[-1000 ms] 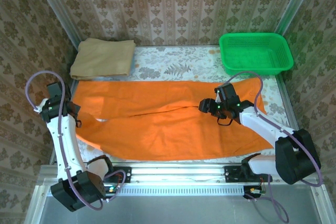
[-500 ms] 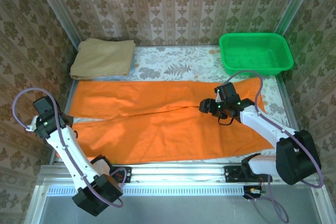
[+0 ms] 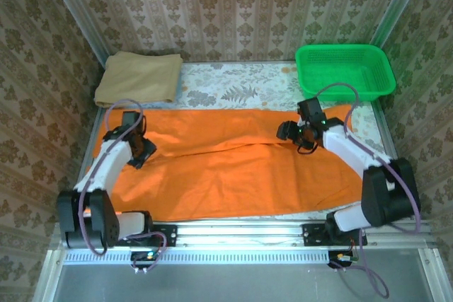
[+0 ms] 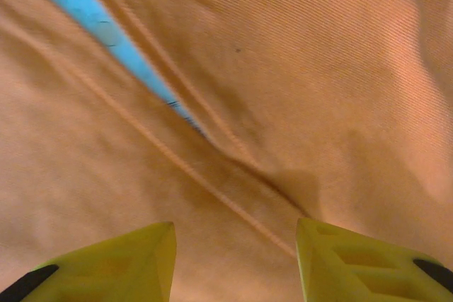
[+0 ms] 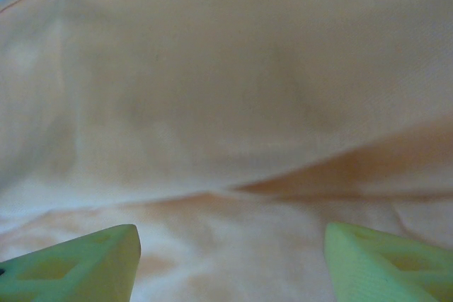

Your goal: Fold and stack the trousers

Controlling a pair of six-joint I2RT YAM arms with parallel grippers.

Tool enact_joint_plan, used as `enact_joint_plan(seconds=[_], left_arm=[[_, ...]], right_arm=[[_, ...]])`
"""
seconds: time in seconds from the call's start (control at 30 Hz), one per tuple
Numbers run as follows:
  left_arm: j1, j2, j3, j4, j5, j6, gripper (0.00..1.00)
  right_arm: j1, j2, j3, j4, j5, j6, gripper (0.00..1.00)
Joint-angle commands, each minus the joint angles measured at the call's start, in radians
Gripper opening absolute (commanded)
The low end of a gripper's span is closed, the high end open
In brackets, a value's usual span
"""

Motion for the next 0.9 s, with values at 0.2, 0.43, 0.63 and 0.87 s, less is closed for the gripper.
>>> enact_joint_plan(seconds=[0.2,0.43,0.63,0.87], left_arm=[[-0.048,0.344,0.203,0.187,0.045,-0.011,0.48],[-0.053,0.5,0.281,0.263,0.168,-0.032,0.47],[-0.07,0.573,0.301,0.3,0.195,-0.038,0.46],[-0.03,0.482,0.142,0.317,0.178,-0.066,0.42]], right_arm=[[-0.11,0.379,0.257,-0.051,0.139,-0.001,0.68],[-0.231,0.501,0.368,-0.135,0.1,-0.009,0.68],[-0.317,0.515,0.374,-0.145,0.116,-0.025,0.68],[-0.319,0.395,0.22,-0.112,0.153,-0.006,0.68]])
